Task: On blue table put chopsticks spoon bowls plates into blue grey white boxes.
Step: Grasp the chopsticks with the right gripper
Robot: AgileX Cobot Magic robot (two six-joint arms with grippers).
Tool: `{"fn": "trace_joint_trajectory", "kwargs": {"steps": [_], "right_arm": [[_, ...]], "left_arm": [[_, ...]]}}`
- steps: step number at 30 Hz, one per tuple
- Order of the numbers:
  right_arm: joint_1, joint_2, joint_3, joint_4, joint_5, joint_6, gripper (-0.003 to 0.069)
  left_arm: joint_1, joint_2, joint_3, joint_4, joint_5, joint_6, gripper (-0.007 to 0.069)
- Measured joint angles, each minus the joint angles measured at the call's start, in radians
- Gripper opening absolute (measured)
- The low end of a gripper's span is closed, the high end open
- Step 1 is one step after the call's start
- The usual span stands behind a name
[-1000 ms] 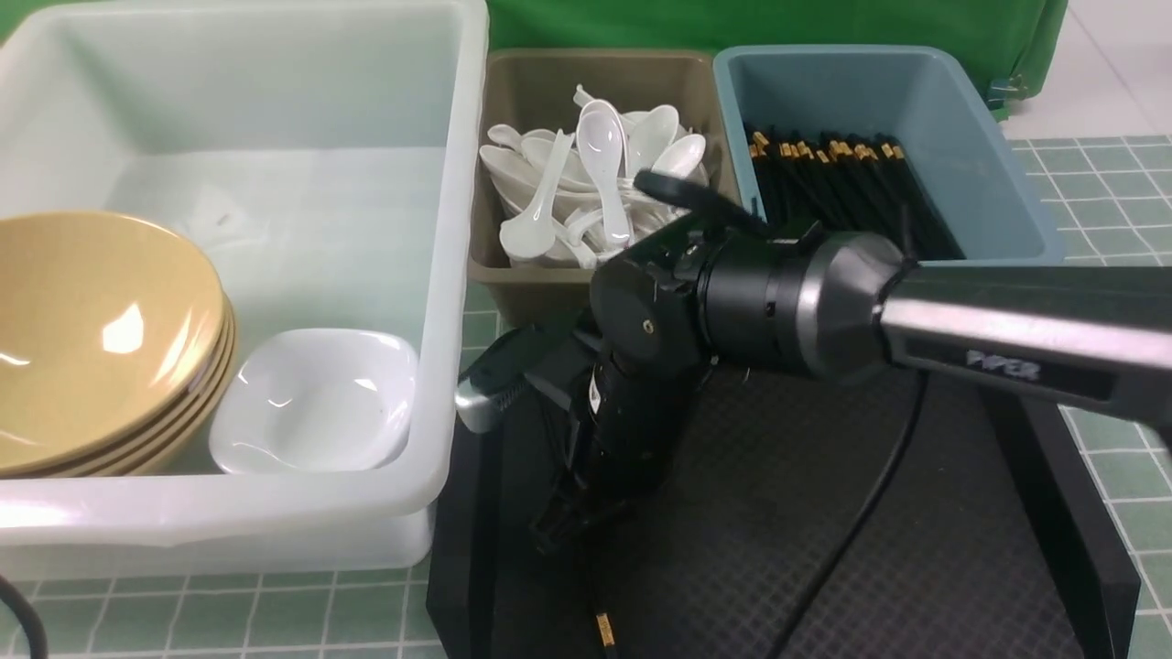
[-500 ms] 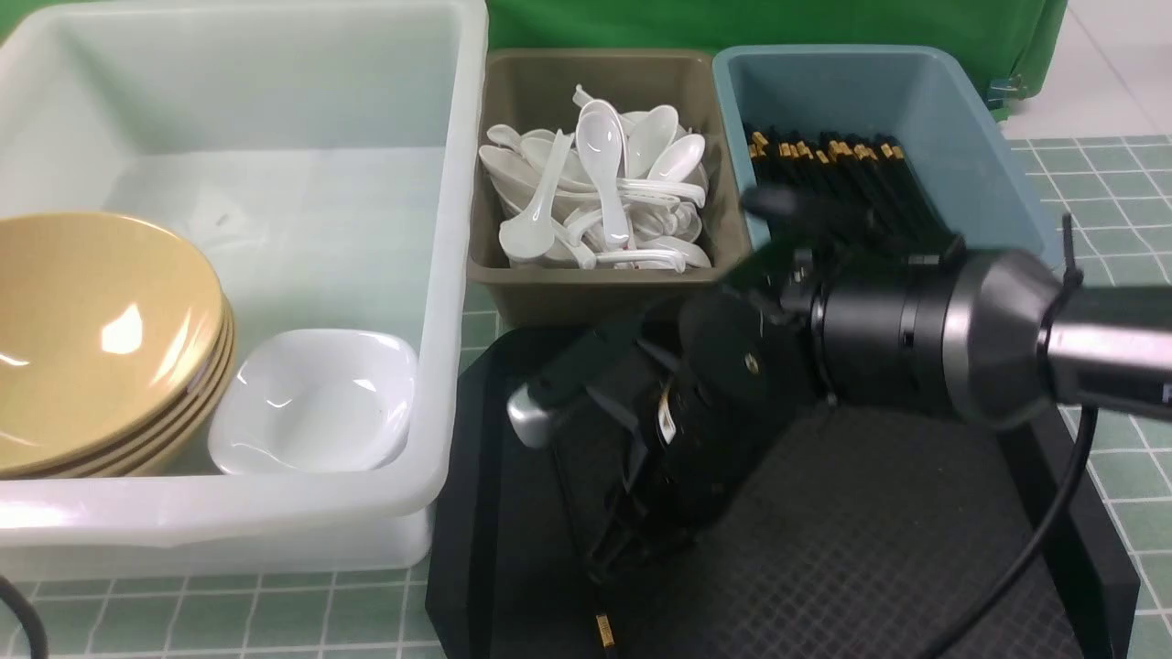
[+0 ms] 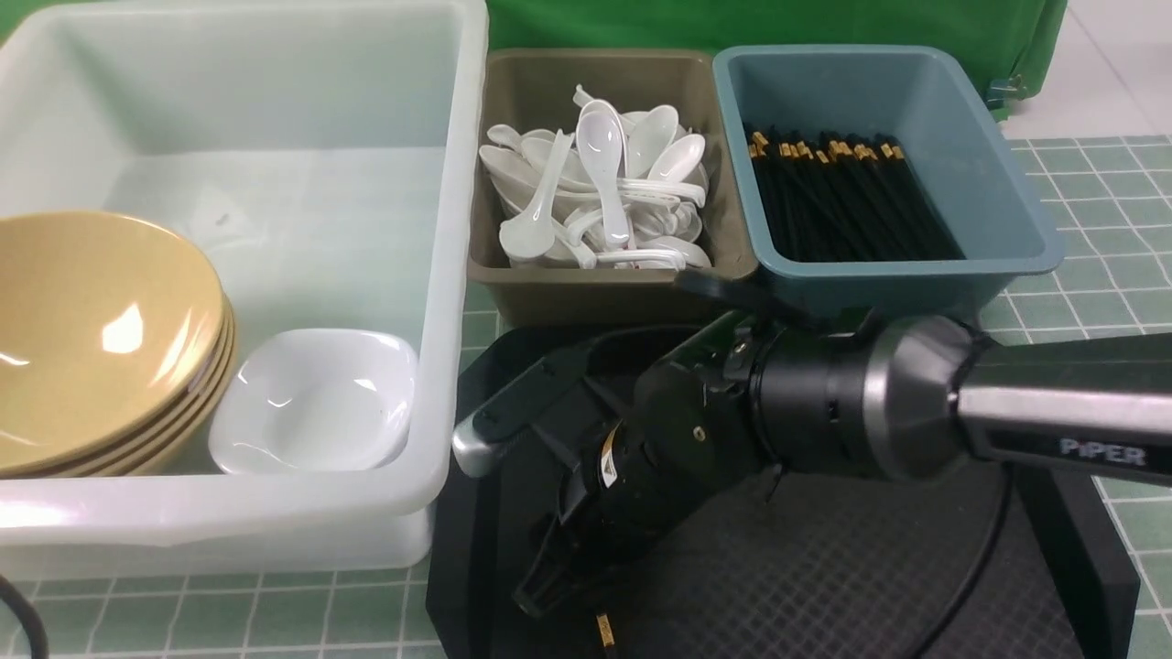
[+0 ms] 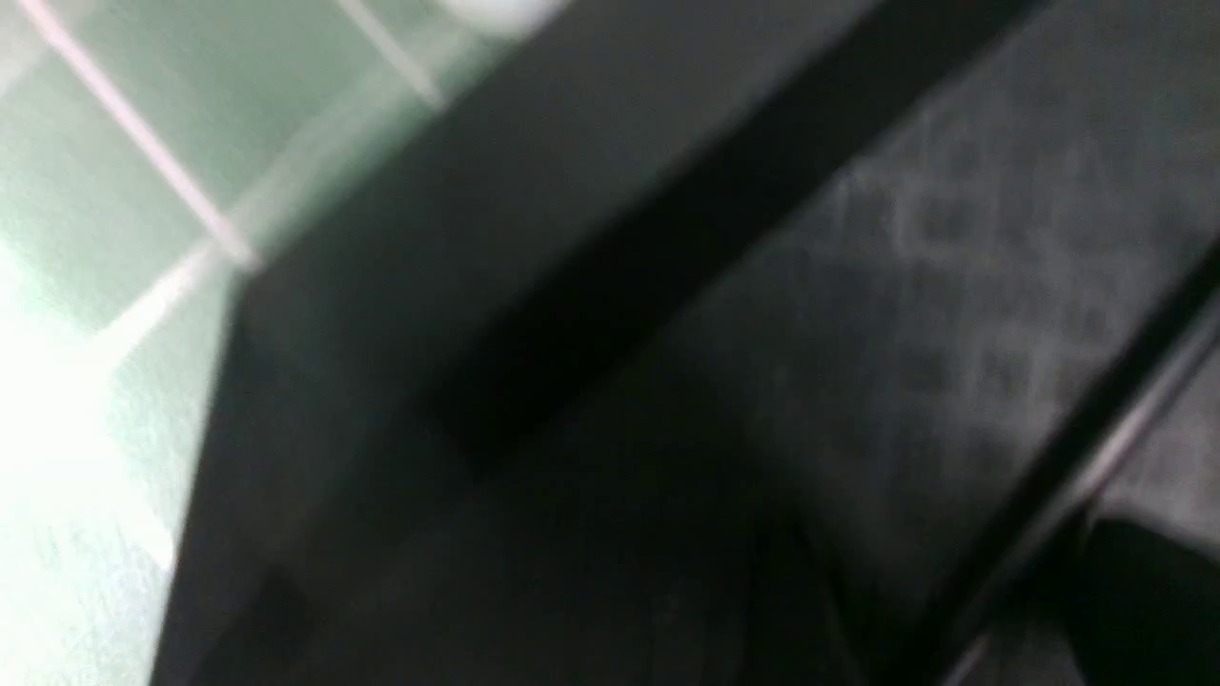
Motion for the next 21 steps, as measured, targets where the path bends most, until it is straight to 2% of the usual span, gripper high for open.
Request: {"fn": "trace_joint_trajectory", "kwargs": {"steps": [6,7,11,12,13,15,21], "right_arm": [[0.0,0.001,0.0,-0.07,0.011,0.014,0.0318],[0.0,0.001,0.0,-0.102,0.018,0.014,0.0262],[-0.005,-0.003,-0.002,-0.147,0.04,0.026,0.0134],[-0.007,-0.004,-0.003,-0.148,0.043,0.027,0.0121],[-0.02,-0.006,-0.008,-0.154,0.062,0.027,0.0069],[-0.036,-0.011,-0.009,-0.154,0.078,0.027,0.0041],[-0.078,-0.05,0.0,-0.18,0.195,0.017,0.0035]], "left_arm": [[0.0,0.0,0.012,-0.001,-0.006,0.0,0.0003],[0.0,0.0,0.013,-0.001,-0.008,0.0,0.0003],[0.0,0.0,0.014,-0.002,-0.009,0.0,0.0003],[0.0,0.0,0.014,-0.002,-0.009,0.0,0.0003],[0.0,0.0,0.014,-0.002,-0.009,0.0,0.0003],[0.0,0.0,0.014,-0.003,-0.009,0.0,0.0003],[0.0,0.0,0.014,-0.003,-0.009,0.0,0.0003]]}}
